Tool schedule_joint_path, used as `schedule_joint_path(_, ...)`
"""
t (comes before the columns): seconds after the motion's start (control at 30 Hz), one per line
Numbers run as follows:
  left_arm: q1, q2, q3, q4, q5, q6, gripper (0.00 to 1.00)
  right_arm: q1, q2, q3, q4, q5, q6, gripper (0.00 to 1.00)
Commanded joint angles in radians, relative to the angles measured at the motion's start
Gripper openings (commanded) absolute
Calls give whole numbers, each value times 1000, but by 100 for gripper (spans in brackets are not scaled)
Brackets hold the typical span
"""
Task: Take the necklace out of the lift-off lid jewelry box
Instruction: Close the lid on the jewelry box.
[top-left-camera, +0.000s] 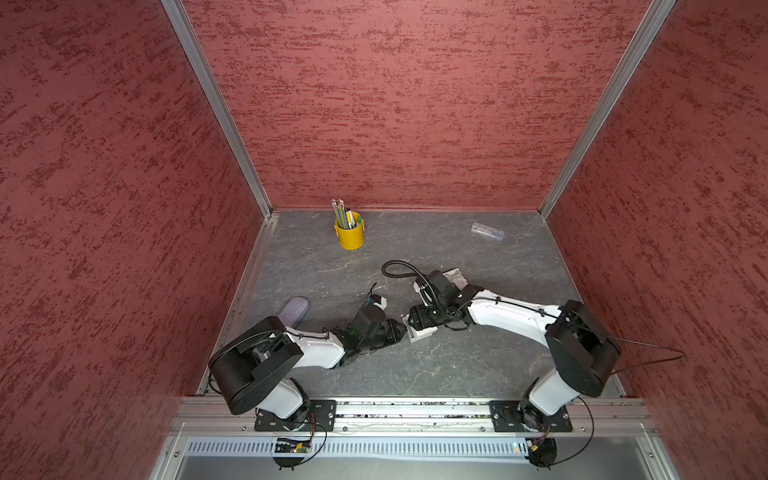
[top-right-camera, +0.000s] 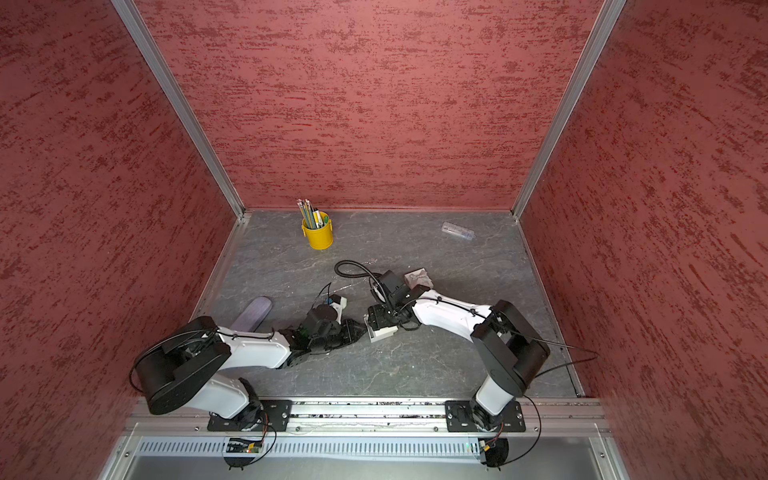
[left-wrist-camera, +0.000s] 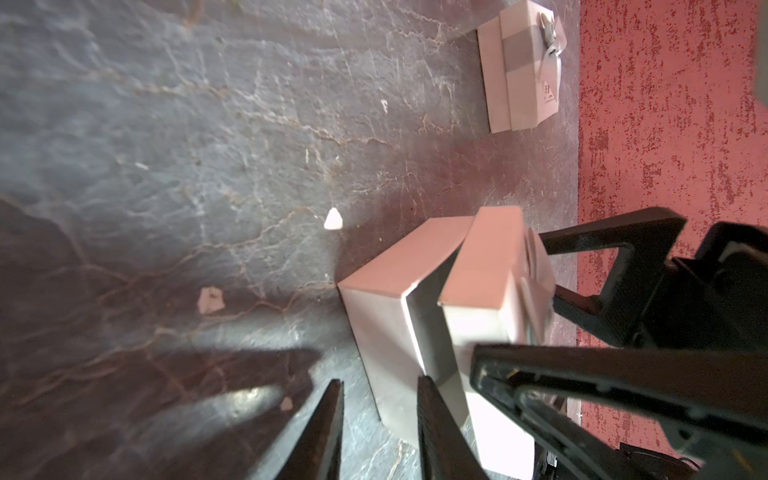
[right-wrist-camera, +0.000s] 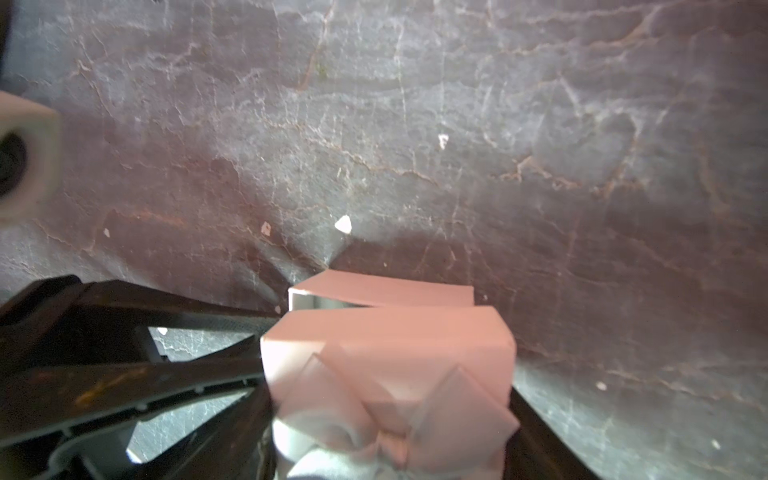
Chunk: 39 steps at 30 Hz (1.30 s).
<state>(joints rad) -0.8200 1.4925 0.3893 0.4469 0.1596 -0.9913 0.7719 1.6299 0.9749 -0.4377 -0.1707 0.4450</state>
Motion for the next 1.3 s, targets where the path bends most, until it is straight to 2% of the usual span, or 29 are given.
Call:
schedule_joint_path(0.0,8,-28,4,1,3,12,36,12,5,31,11,15,22,67)
schedule_joint_path(0.23,21,-44,-13,1,4,14,37,12,18,23,25,-21,19,68)
schedule_joint_path(0.5,22,-39,-19,22,5,14,26,17,39,40,0,8,23,67)
schedule_joint_path(0.87,30,-109,-66,-24,-31,11,20,32,64,55,-21,32,23,67)
schedule_joint_path(1.03,27,-77,-74,11,-26,6,14,38,70,65,-34,52,26,67)
schedule_joint_path(1.27,14,25,-32,115,13,3,12,50,58,70,-27,35,33,67)
